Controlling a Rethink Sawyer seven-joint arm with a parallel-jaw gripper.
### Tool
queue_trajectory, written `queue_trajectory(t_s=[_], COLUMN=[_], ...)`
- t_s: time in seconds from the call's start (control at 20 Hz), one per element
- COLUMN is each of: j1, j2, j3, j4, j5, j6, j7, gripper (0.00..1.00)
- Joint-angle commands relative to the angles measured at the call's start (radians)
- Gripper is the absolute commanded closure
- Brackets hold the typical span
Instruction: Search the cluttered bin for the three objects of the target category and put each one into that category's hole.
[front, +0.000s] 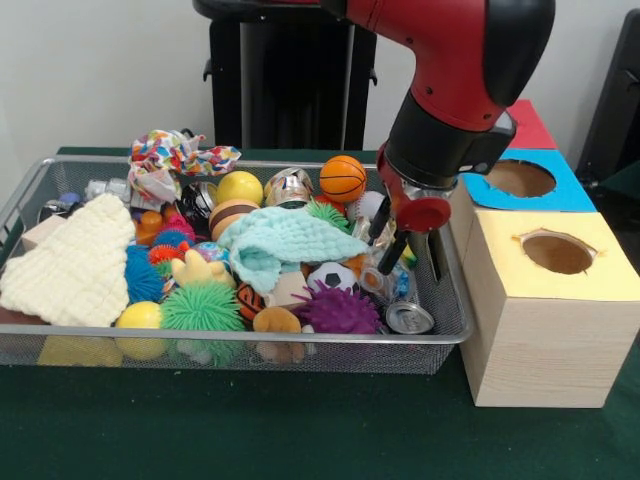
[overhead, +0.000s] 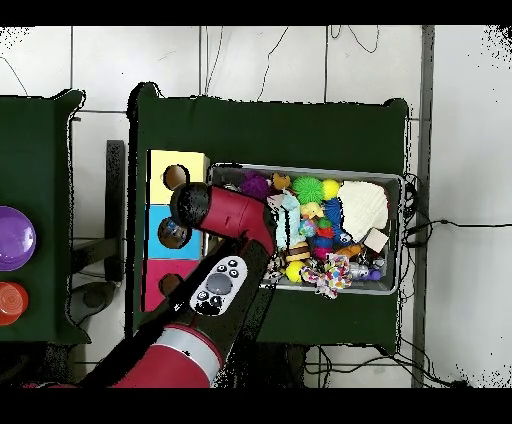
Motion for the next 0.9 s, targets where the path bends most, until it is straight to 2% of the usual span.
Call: queue_trajectory(t_s=[0.05,0.55,0.8,0.85,0.9], j1=[-0.033,-0.049,-0.038,-0.037,-0.039], j2=[0.061,0.083,0.097,0.099,0.099], j3=[0.092,0.129,0.113,0.112,0.113], j4=[0.061,0.066,0.053,0.051,0.049], j5=[0.061,0.103,0.113,0.12,0.12], j6=[-0.131,-0.216,-0.21,-0.2,-0.192], j7=[0.219,0.191,0.194,0.193,0.192], gripper=[0.0,0.0,0.0,1.0,1.0])
